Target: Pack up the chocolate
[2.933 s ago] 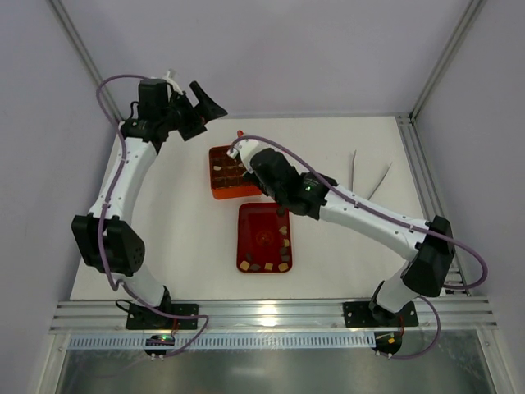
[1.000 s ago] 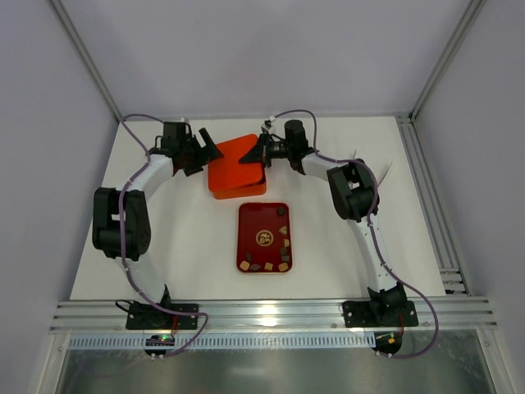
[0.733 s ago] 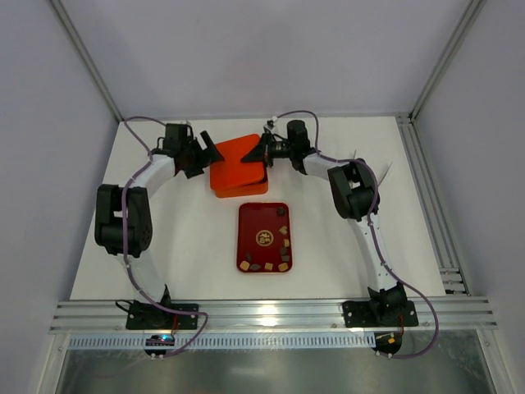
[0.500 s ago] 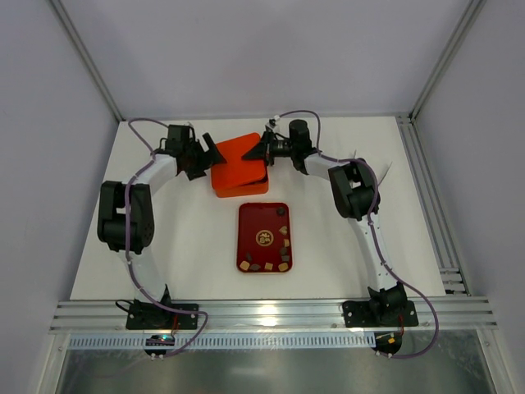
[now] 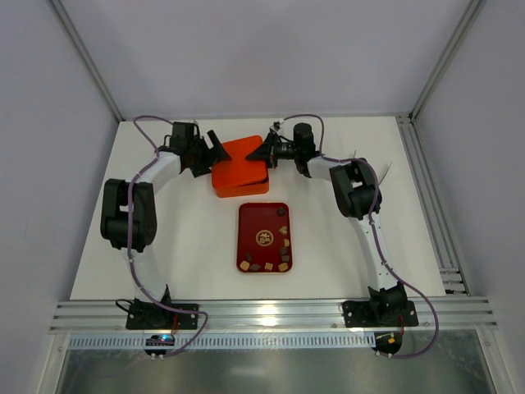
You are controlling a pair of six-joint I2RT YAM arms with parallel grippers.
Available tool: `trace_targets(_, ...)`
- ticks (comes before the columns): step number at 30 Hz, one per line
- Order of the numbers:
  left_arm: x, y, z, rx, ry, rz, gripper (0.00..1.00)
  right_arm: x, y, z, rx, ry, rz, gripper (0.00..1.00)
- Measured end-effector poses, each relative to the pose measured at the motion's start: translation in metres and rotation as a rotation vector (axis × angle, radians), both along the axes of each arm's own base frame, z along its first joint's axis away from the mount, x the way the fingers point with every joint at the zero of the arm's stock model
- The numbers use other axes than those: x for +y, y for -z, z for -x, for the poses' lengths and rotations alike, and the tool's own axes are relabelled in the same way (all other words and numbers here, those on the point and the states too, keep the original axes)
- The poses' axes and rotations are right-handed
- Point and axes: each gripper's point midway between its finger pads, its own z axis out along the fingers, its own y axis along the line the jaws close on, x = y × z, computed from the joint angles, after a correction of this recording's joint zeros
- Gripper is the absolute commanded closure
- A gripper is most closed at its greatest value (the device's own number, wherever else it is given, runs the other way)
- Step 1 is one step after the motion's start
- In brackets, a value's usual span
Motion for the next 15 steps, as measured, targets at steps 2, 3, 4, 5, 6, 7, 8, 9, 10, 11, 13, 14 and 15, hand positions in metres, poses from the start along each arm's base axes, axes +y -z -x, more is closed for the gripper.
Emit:
trace_targets(2, -0.003, 0.000, -0.001, -0.002, 0.005, 0.000, 0.11, -0.003, 0.002, -0.001, 0.005, 0.005, 0.001, 0.72)
trace_targets(3, -0.004, 0.000, -0.001, -0.001, 0.007, 0.001, 0.11, -0.005, 0.003, -0.001, 0.006, 0.006, 0.000, 0.72)
trace_targets(4, -0.005, 0.001, -0.001, 0.001, 0.009, 0.001, 0.11, -0.007, 0.004, -0.002, 0.006, 0.010, 0.000, 0.72)
trace_targets(5, -0.005, 0.003, 0.000, 0.005, 0.010, 0.000, 0.11, -0.009, 0.006, -0.002, 0.010, 0.014, 0.002, 0.72)
trace_targets(6, -0.006, 0.005, 0.000, 0.008, 0.012, -0.001, 0.11, -0.010, 0.009, -0.002, 0.014, 0.016, 0.003, 0.72)
trace_targets(7, -0.007, 0.006, 0.000, 0.012, 0.013, -0.001, 0.11, -0.012, 0.010, -0.002, 0.022, 0.018, 0.004, 0.72)
trace_targets(8, -0.007, 0.007, 0.000, 0.014, 0.013, -0.001, 0.11, -0.014, 0.011, -0.001, 0.026, 0.018, 0.004, 0.72)
trace_targets(9, -0.007, 0.008, 0.000, 0.016, 0.014, -0.002, 0.11, -0.016, 0.012, -0.002, 0.026, 0.022, 0.004, 0.72)
trace_targets(10, -0.007, 0.009, 0.000, 0.018, 0.015, -0.002, 0.11, -0.017, 0.013, -0.002, 0.026, 0.023, 0.003, 0.70)
trace_targets(11, -0.008, 0.009, 0.001, 0.018, 0.016, -0.002, 0.11, -0.020, 0.013, -0.003, 0.029, 0.026, 0.002, 0.70)
trace_targets(13, -0.008, 0.008, -0.001, 0.015, 0.016, -0.002, 0.11, -0.023, 0.014, -0.003, 0.030, 0.031, 0.003, 0.69)
trace_targets(14, -0.009, 0.006, -0.002, 0.010, 0.017, -0.001, 0.11, -0.025, 0.015, -0.002, 0.035, 0.034, 0.004, 0.69)
trace_targets(15, -0.009, 0.005, -0.002, 0.007, 0.018, -0.001, 0.11, -0.027, 0.016, -0.002, 0.037, 0.035, 0.005, 0.69)
